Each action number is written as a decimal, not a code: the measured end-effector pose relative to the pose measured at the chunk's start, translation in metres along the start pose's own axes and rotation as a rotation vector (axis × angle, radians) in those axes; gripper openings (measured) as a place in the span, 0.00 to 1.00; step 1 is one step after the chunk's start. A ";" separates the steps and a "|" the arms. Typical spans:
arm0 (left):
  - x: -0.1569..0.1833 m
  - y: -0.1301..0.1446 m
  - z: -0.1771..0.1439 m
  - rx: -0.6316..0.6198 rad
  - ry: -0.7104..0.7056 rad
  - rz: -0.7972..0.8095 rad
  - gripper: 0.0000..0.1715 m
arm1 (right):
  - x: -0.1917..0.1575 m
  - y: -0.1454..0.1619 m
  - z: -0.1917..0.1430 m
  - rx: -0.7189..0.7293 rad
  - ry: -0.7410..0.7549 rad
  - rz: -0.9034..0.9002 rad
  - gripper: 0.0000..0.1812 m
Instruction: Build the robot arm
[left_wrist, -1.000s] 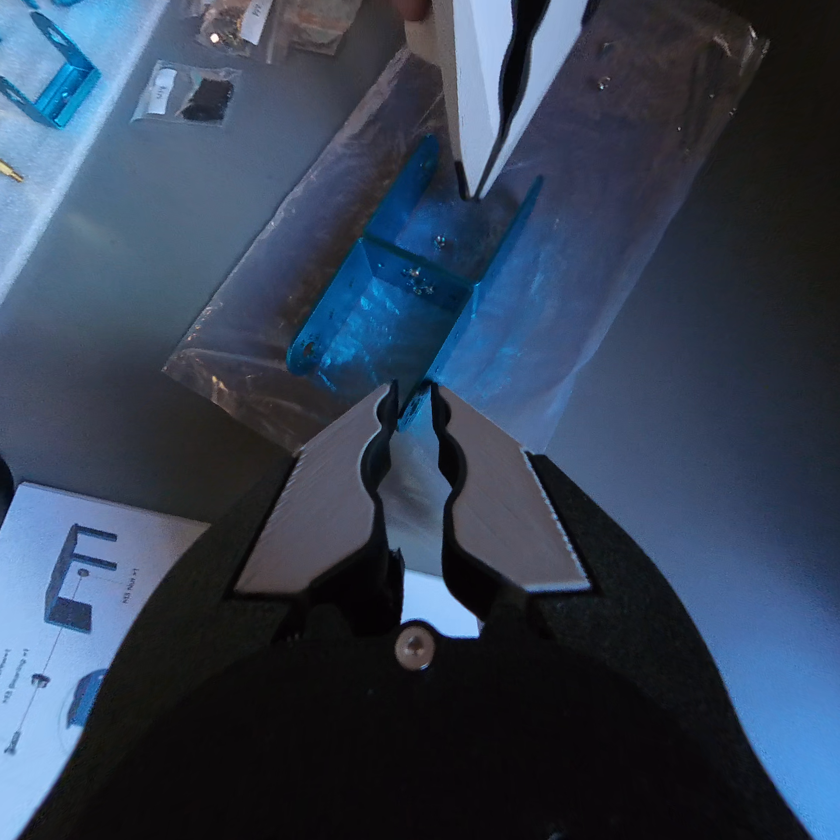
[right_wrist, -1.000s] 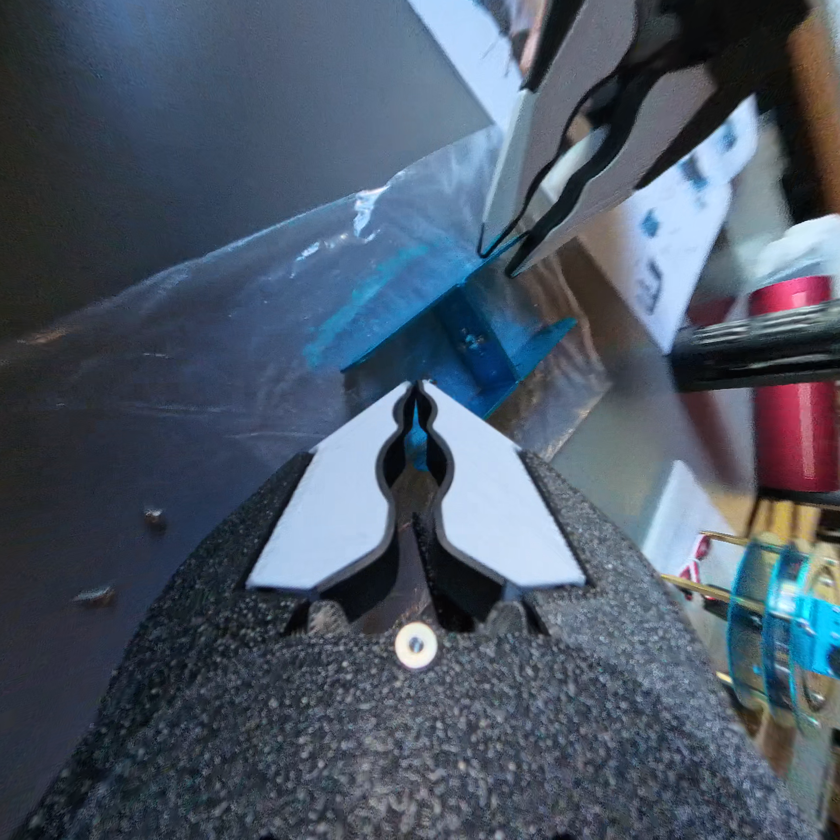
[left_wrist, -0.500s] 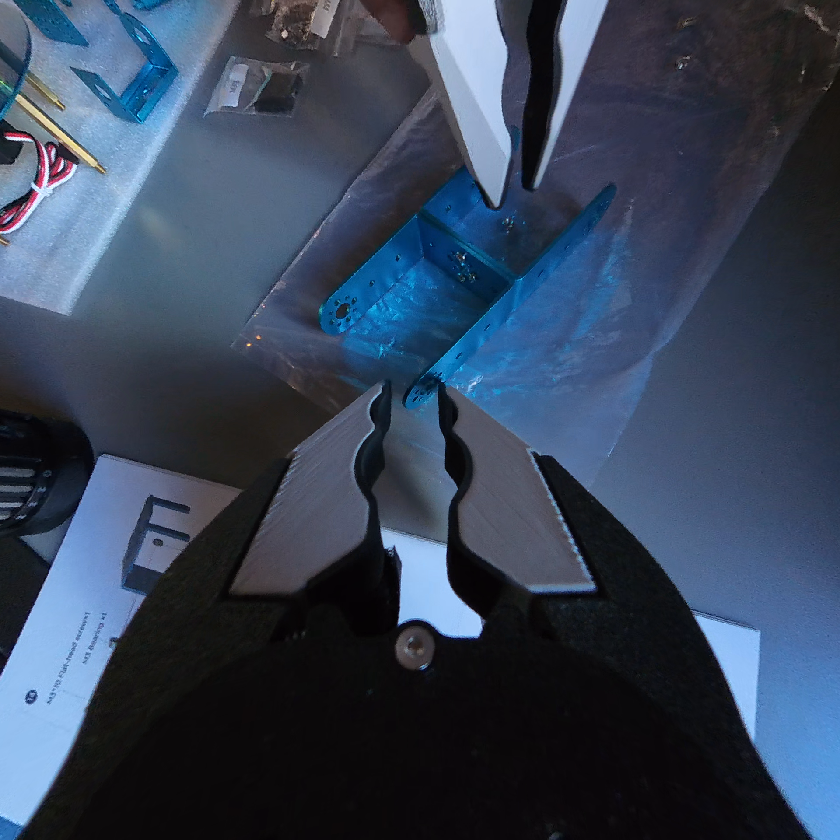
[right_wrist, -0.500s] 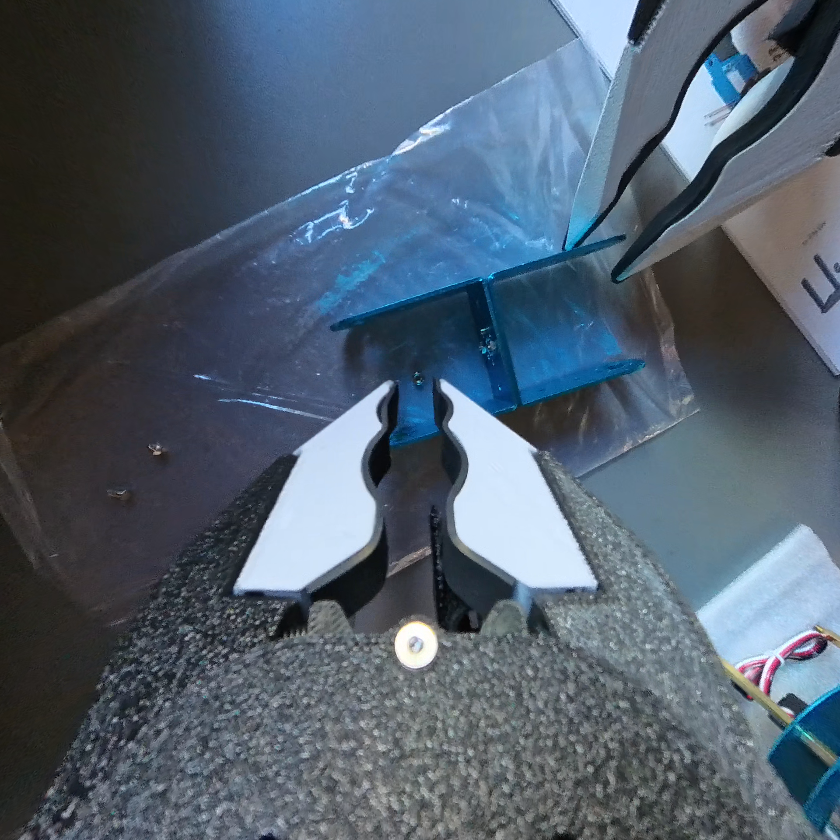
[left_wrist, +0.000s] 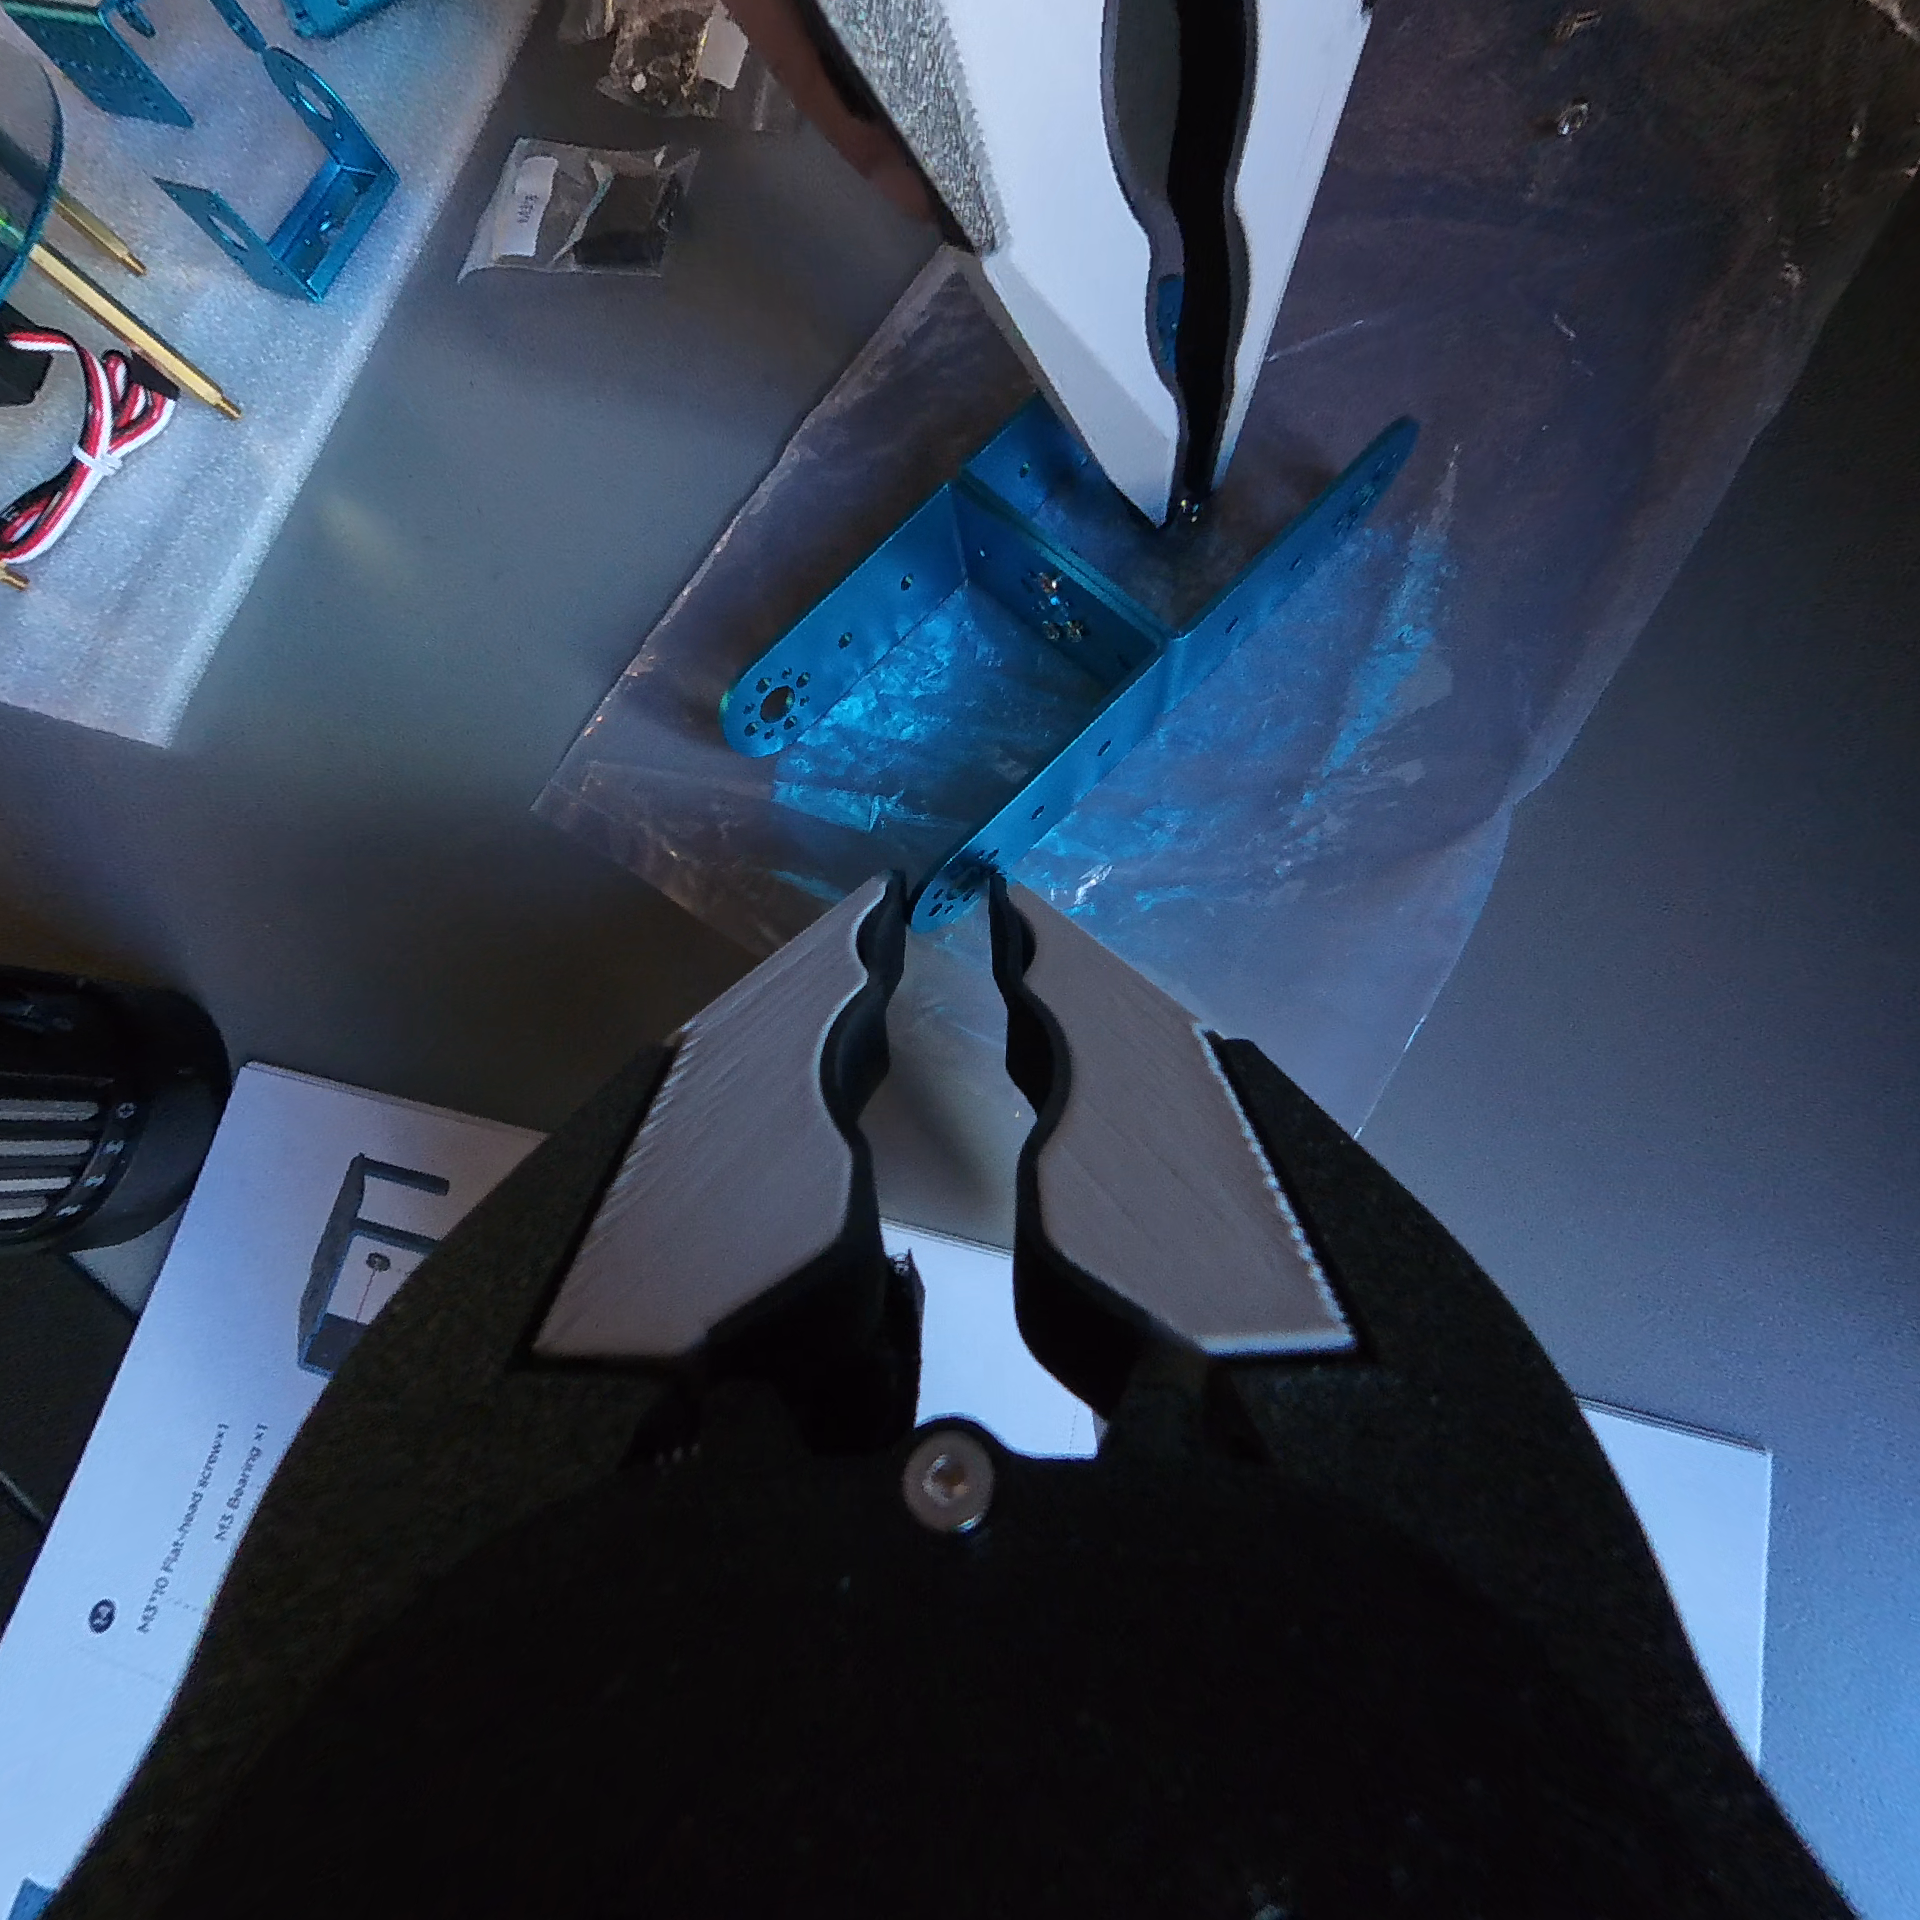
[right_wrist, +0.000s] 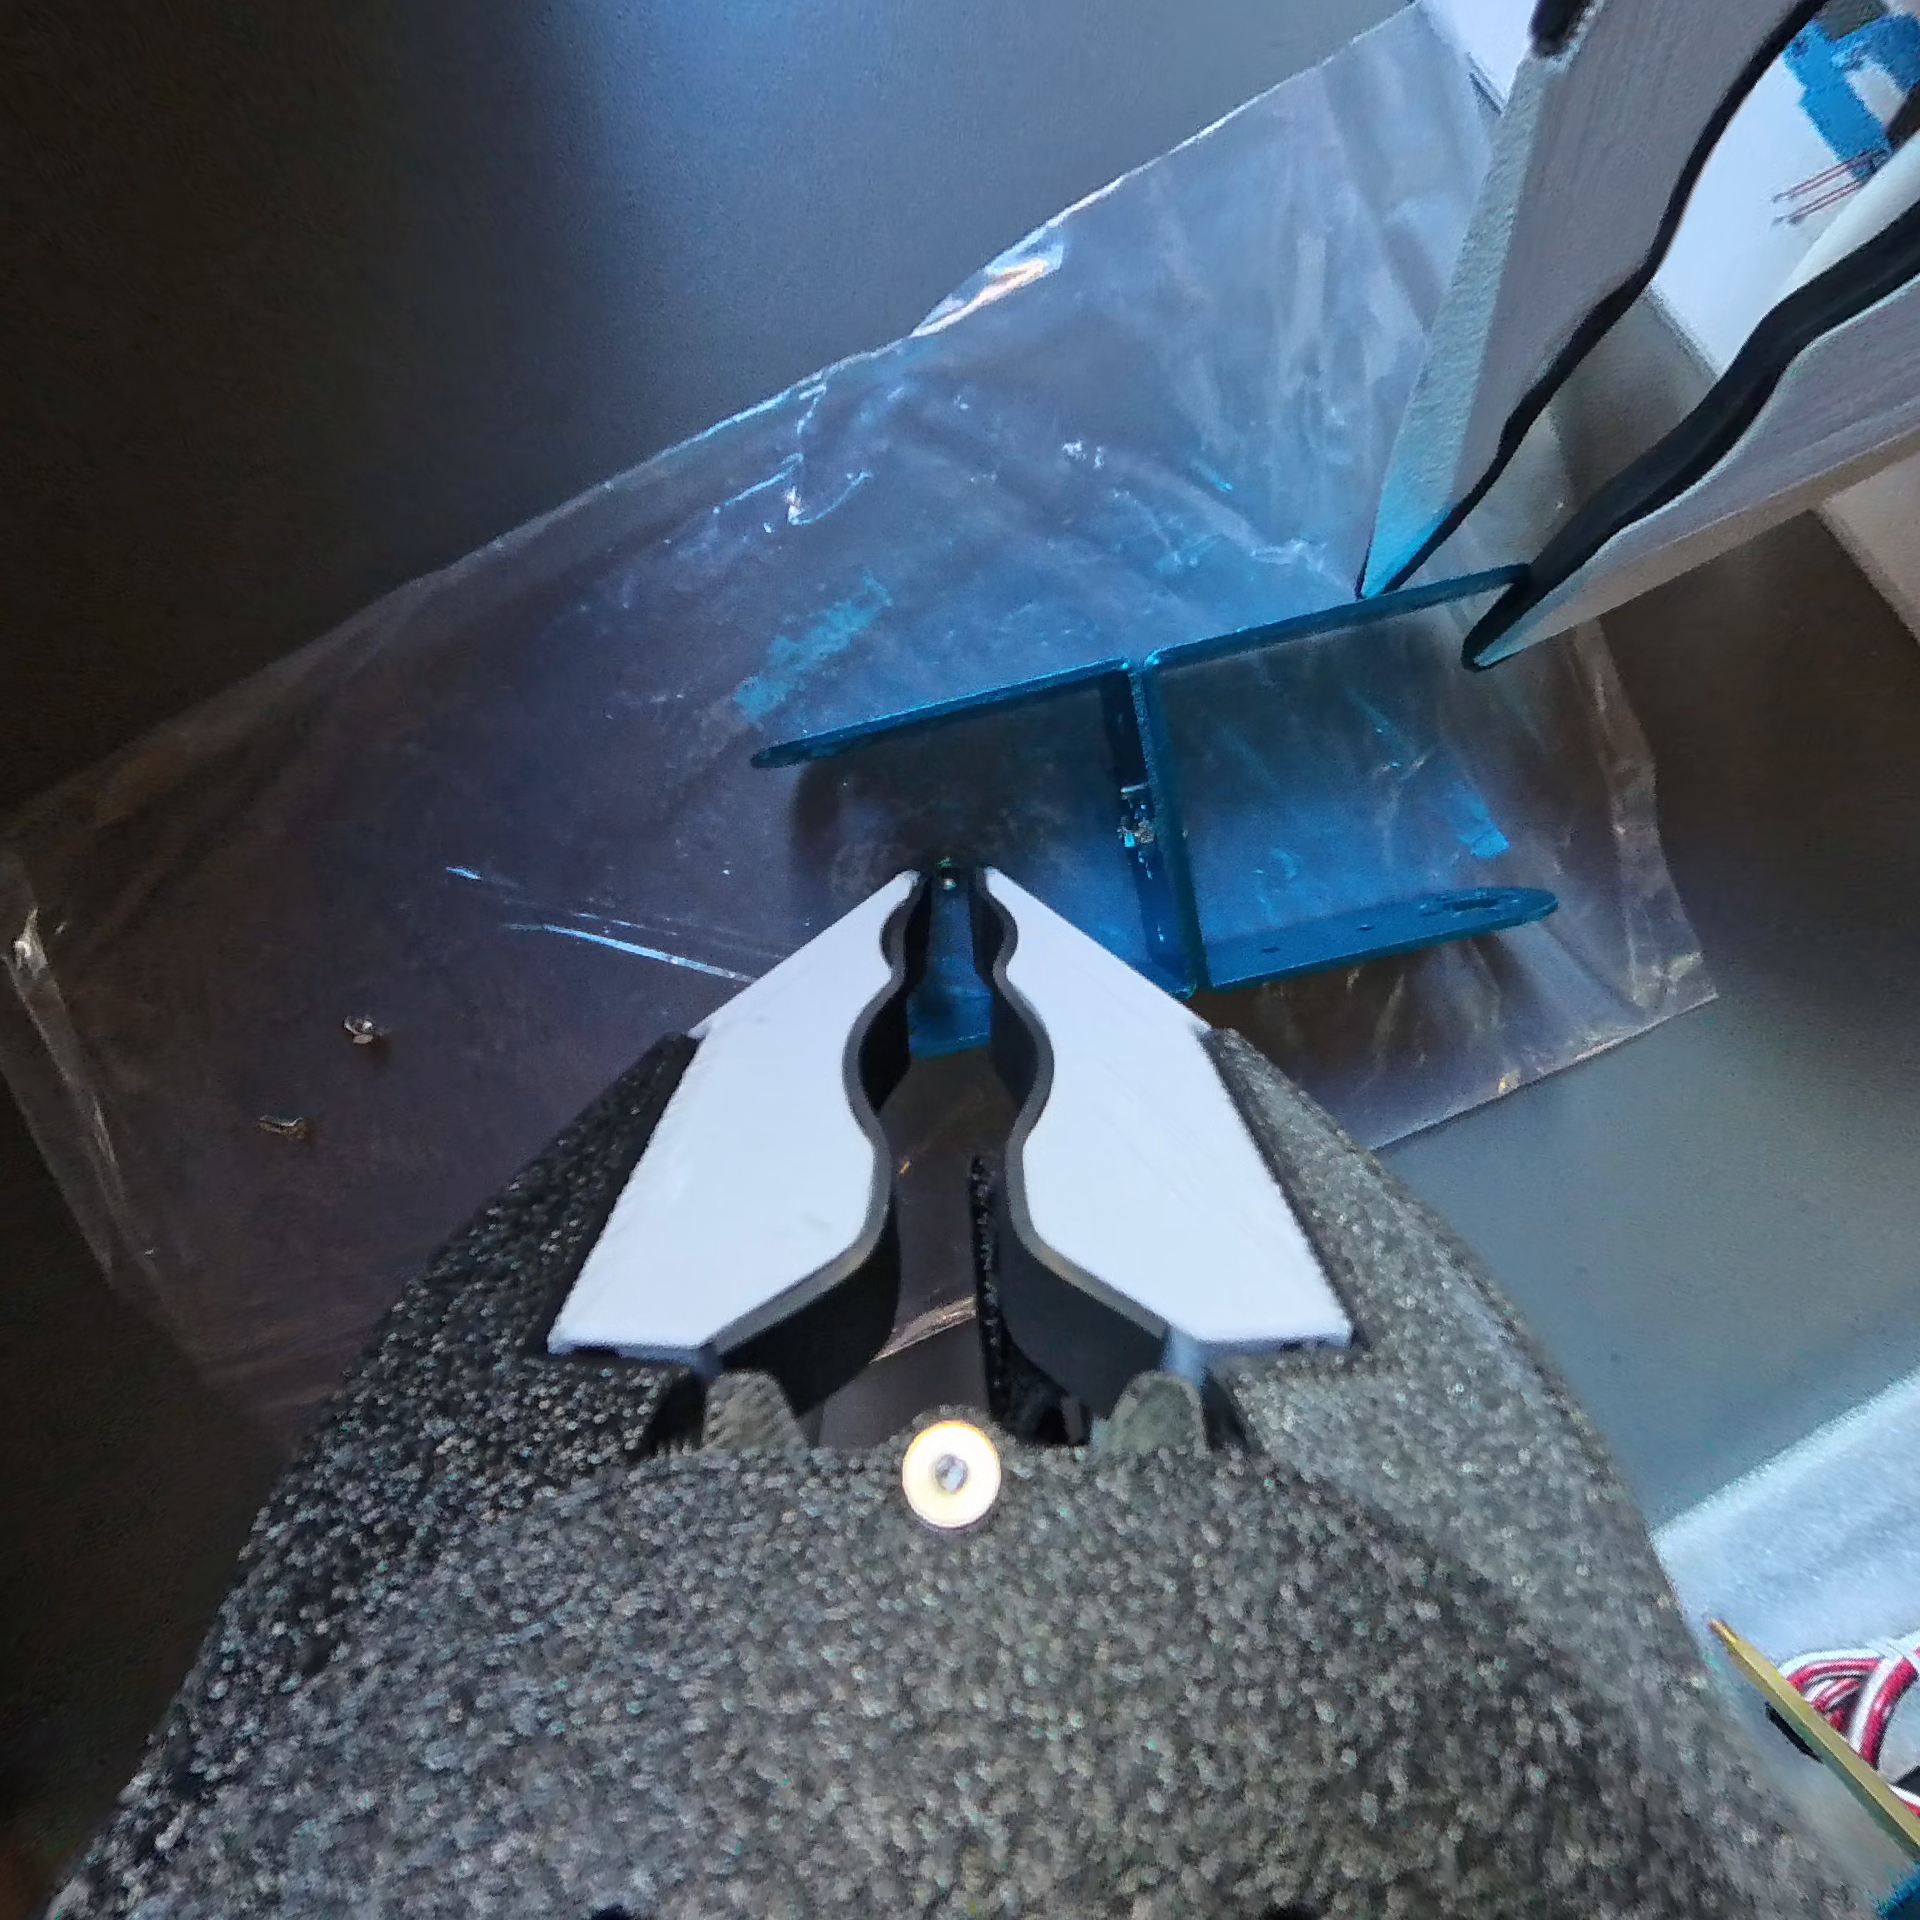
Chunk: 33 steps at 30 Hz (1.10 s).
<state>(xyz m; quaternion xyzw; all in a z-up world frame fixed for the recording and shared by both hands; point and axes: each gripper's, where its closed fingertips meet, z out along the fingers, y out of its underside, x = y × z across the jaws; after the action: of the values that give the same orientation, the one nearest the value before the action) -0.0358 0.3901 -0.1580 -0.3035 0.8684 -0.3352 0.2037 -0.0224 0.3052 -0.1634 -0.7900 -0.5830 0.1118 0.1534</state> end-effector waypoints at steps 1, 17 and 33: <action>0.000 0.000 0.000 0.001 -0.001 0.001 0.09 | -0.001 0.000 0.000 -0.003 -0.005 -0.001 0.04; -0.002 -0.040 -0.005 0.092 0.061 -0.164 0.00 | -0.003 -0.004 0.002 0.001 0.008 -0.006 0.02; 0.017 -0.035 0.036 -0.107 0.305 -0.088 0.00 | 0.002 -0.003 -0.008 0.126 0.197 0.134 0.09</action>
<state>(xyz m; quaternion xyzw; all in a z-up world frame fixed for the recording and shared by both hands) -0.0147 0.3415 -0.1605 -0.2972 0.8917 -0.3393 0.0382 -0.0217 0.3076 -0.1544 -0.8231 -0.5028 0.0800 0.2516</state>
